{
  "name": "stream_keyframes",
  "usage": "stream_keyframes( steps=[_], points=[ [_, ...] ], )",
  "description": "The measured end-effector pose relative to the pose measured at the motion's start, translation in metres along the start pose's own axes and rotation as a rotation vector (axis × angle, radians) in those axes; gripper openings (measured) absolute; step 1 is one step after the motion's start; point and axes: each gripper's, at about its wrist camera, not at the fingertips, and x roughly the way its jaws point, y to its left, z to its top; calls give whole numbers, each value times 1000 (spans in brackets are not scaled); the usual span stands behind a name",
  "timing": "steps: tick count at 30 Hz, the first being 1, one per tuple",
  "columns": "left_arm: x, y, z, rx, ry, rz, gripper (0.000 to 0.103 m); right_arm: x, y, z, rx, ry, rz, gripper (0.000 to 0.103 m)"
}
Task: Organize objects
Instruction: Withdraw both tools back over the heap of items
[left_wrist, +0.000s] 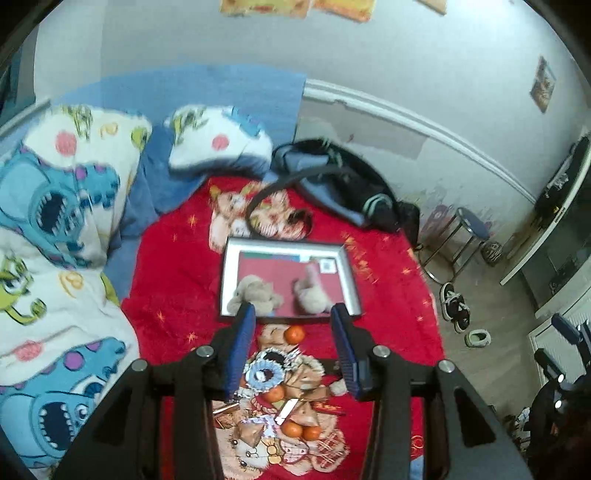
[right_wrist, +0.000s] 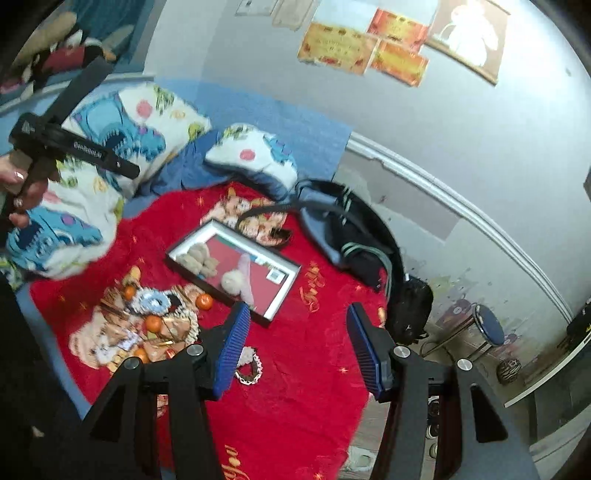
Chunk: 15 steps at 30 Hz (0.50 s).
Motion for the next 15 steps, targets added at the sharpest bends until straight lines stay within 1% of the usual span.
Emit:
stream_keyframes(
  steps=[1, 2, 3, 4, 6, 9, 10, 11, 12, 13, 14, 15],
  points=[
    [-12, -7, -1, 16, -10, 0, 47, -10, -4, 4, 12, -5, 6, 55],
    [-16, -10, -5, 22, -8, 0, 58, -20, -7, 7, 37, -9, 40, 55],
    [-17, -11, -10, 26, -5, -4, 63, -23, -7, 6, 57, -14, 65, 55],
    [-15, -11, -20, 33, 3, -16, 66, -24, -6, 3, 90, -27, 109, 55],
    [-2, -6, -41, 47, 32, -23, 66, -15, 2, -8, 148, -37, 186, 55],
    [28, 6, -87, 85, 68, -27, 66, 16, 29, -35, 204, 2, 272, 55],
    [40, 13, -105, 100, 88, -30, 66, 24, 35, -42, 208, 12, 292, 55],
    [49, 18, -121, 112, 103, -30, 66, 40, 50, -54, 207, 32, 332, 55],
    [63, 26, -142, 129, 119, -18, 66, 50, 59, -61, 201, 45, 361, 55],
    [70, 31, -155, 138, 124, -3, 66, 62, 69, -70, 191, 61, 398, 55],
    [83, 38, -175, 159, 130, 22, 66, 79, 82, -80, 176, 85, 444, 55],
    [89, 41, -187, 169, 134, 33, 66, 90, 91, -87, 163, 102, 477, 55]
  ],
)
